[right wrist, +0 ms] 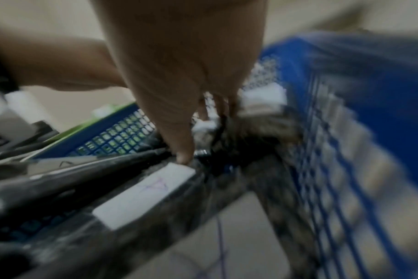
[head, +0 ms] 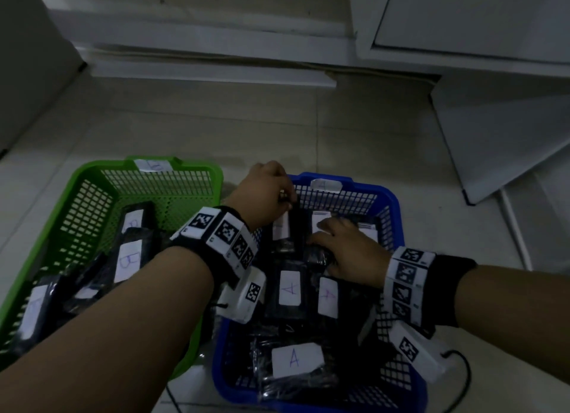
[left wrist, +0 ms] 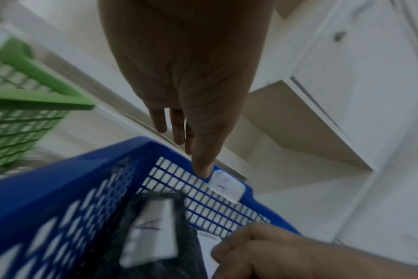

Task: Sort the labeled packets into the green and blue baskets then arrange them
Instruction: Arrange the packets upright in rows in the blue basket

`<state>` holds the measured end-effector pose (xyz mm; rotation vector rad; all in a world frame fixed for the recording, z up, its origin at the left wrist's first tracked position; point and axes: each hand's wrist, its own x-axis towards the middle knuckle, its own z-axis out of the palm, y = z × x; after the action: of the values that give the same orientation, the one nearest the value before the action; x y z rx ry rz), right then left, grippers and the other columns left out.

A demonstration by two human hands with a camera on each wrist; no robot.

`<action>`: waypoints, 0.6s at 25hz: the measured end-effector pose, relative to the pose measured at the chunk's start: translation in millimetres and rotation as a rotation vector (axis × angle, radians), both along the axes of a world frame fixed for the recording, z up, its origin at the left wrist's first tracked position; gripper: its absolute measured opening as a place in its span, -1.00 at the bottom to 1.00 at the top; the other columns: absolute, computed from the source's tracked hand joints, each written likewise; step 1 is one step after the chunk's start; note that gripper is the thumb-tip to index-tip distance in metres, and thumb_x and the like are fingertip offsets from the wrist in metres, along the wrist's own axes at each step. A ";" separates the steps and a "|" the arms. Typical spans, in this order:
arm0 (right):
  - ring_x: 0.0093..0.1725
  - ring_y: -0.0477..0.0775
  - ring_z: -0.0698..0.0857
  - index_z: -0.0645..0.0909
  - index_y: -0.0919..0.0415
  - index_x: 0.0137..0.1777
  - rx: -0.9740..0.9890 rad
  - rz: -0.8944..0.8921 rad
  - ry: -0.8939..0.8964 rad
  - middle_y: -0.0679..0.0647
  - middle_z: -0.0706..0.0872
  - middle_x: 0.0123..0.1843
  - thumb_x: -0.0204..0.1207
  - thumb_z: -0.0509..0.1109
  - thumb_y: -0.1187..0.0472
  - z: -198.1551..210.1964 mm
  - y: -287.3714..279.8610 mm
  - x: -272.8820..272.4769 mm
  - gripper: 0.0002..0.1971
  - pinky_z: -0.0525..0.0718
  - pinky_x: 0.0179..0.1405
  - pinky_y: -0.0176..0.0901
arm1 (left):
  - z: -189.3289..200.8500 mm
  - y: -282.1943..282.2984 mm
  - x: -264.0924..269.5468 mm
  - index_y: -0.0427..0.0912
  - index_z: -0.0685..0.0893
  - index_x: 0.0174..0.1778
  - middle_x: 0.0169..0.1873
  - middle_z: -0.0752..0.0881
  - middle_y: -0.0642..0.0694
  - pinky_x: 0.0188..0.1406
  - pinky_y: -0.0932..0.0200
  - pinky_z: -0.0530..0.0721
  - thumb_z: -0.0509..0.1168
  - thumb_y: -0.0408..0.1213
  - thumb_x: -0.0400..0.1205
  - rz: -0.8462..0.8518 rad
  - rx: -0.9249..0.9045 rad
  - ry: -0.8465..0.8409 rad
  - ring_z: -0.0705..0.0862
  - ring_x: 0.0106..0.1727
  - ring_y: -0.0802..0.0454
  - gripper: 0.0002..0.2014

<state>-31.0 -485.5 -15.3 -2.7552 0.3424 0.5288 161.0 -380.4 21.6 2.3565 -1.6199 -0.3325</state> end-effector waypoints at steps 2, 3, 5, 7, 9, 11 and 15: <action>0.35 0.22 0.43 0.50 0.17 0.37 -0.001 0.018 -0.047 0.19 0.43 0.36 0.47 0.35 0.32 0.5 -2.1 1.8 -0.56 0.52 0.26 0.02 | 2.4 0.2 -5.6 0.15 0.69 0.21 0.37 0.49 -0.04 0.44 -0.07 0.38 0.35 -0.06 0.54 -0.151 0.243 -0.103 0.45 0.39 -0.16 -0.70; 0.25 0.22 0.50 0.53 0.21 0.29 -0.020 0.014 -0.067 0.19 0.48 0.27 0.47 0.32 0.39 0.3 -4.6 4.1 -0.62 0.56 0.16 0.01 | 3.1 0.9 -10.4 0.22 0.61 0.31 0.45 0.43 -0.01 0.52 -0.14 0.29 0.30 0.00 0.57 -0.219 0.398 -0.144 0.40 0.46 -0.14 -0.64; 0.15 0.21 0.57 0.57 0.26 0.21 -0.043 -0.005 -0.059 0.20 0.53 0.19 0.46 0.30 0.46 2.4 -9.3 13.3 -0.68 0.56 0.07 -0.05 | 0.1 5.1 -19.7 0.27 0.42 0.48 0.58 0.28 0.05 0.60 -0.33 0.00 0.18 0.07 0.63 -0.282 0.640 -0.213 0.27 0.59 -0.09 -0.55; 0.20 0.20 0.59 0.60 0.26 0.26 -0.034 -0.038 0.006 0.19 0.54 0.25 0.51 0.29 0.43 9.6 -11.4 21.7 -0.67 0.52 0.12 -0.12 | 0.0 9.8 -24.1 0.22 0.23 0.58 0.66 0.10 0.03 0.56 -0.44 -0.16 0.10 0.08 0.67 -0.281 0.726 -0.224 0.13 0.66 -0.09 -0.48; 0.25 0.18 0.59 0.62 0.26 0.29 -0.015 -0.097 0.061 0.18 0.58 0.25 0.57 0.30 0.32 21.5 -7.4 25.4 -0.70 0.52 0.14 -0.18 | 4.8 18.0 -21.2 0.14 0.21 0.61 0.66 0.09 -0.04 0.59 -0.38 -0.06 0.13 0.06 0.67 -0.268 0.672 -0.155 0.13 0.66 -0.11 -0.44; 0.17 0.18 0.66 0.64 0.28 0.19 0.025 -0.124 0.165 0.15 0.66 0.11 0.54 0.38 0.11 32.6 3.9 19.8 -0.69 0.59 0.08 -0.15 | 10.8 25.7 -18.6 0.06 0.42 0.52 0.53 0.35 -0.07 0.56 -0.12 0.22 0.29 0.08 0.59 -0.276 0.482 -0.013 0.36 0.54 -0.10 -0.44; 0.22 0.15 0.61 0.34 0.27 0.43 0.099 -0.013 0.279 0.16 0.58 0.33 0.28 0.59 -0.11 21.1 36.8 2.1 -0.17 0.65 0.18 -0.08 | 12.8 45.8 -44.6 0.09 0.38 0.50 0.40 0.50 0.03 0.56 -0.07 0.16 0.42 0.33 0.31 -0.445 0.531 0.062 0.44 0.43 0.00 -0.15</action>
<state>-28.8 -448.7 5.8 -2.5841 0.3863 0.9044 116.3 -334.6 34.4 2.2514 -2.2358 -1.0250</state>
